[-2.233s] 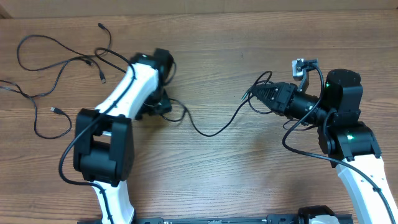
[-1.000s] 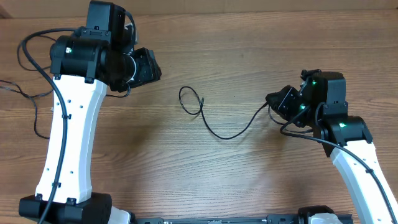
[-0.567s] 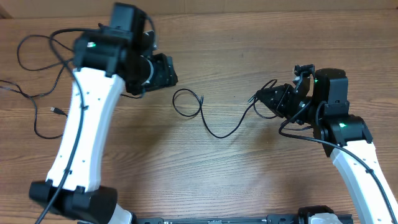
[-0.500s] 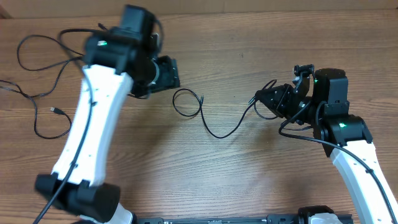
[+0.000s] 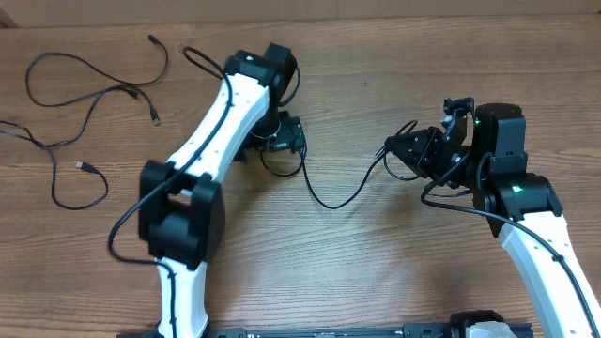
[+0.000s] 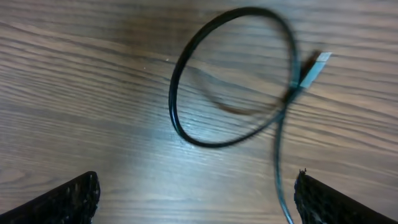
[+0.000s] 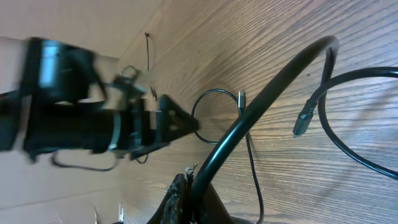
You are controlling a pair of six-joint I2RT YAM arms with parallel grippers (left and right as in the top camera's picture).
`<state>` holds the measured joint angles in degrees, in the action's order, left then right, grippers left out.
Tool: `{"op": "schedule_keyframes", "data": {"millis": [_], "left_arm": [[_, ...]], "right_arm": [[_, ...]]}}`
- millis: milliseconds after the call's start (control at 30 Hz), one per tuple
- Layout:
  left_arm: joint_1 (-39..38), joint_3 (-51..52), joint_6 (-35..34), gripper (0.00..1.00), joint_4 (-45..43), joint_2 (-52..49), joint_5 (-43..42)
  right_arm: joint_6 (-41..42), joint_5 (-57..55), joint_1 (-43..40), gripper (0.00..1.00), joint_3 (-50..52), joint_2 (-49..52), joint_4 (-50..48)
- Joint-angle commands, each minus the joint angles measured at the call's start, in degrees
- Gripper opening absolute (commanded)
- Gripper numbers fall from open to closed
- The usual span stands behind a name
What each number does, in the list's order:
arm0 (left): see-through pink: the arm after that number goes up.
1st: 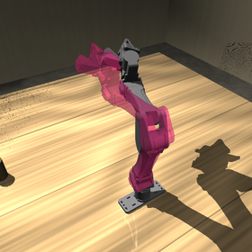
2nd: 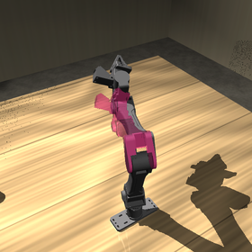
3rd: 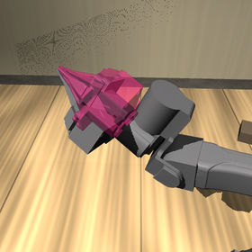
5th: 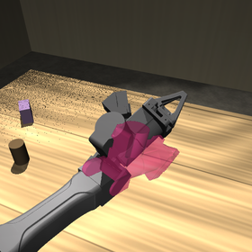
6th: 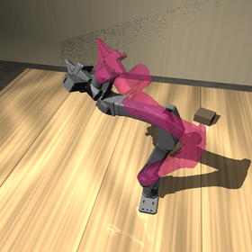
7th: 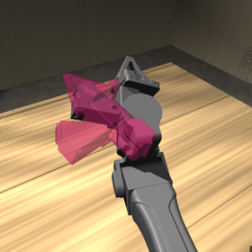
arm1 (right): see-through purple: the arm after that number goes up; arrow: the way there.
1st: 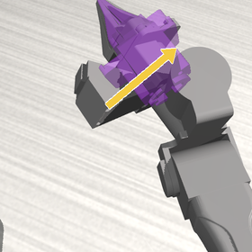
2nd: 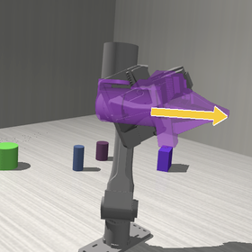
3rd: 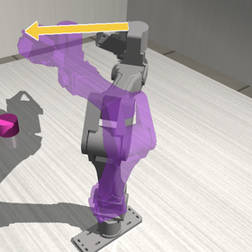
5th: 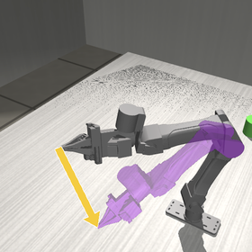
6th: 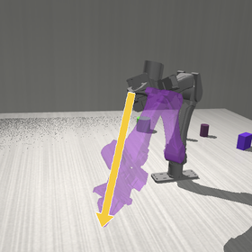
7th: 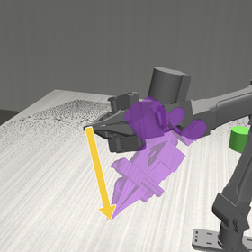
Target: Untangle cables
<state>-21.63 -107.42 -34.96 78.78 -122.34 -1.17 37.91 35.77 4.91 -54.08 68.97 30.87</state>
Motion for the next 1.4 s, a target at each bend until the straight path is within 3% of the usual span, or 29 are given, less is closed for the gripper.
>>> {"op": "schedule_keyframes", "data": {"millis": [0,200,333,600,1033,1367], "left_arm": [[0.6,0.2,0.2,1.00,0.4,-4.3,1.2],[0.6,0.2,0.3,0.99,-1.1,-7.6,4.7],[0.7,0.2,0.2,0.83,-1.2,-8.8,12.2],[1.3,0.2,0.3,0.73,0.4,-9.0,21.2],[6.8,-0.7,-2.4,0.57,17.0,-9.0,38.6],[9.5,-4.2,-2.7,0.54,18.1,1.5,37.3]], "right_arm": [[0.0,0.3,-0.1,0.04,-0.3,-0.2,-0.6],[-0.1,0.3,-0.1,0.04,-0.3,-0.2,-0.6],[-0.1,0.3,-0.1,0.04,-0.3,-0.2,-0.5],[-0.3,0.3,-0.1,0.04,-0.3,-0.2,-0.5],[-0.7,-9.8,-0.1,0.04,-0.3,-0.2,1.2],[-2.4,-18.8,-0.1,0.04,-0.3,-0.1,3.0]]}}
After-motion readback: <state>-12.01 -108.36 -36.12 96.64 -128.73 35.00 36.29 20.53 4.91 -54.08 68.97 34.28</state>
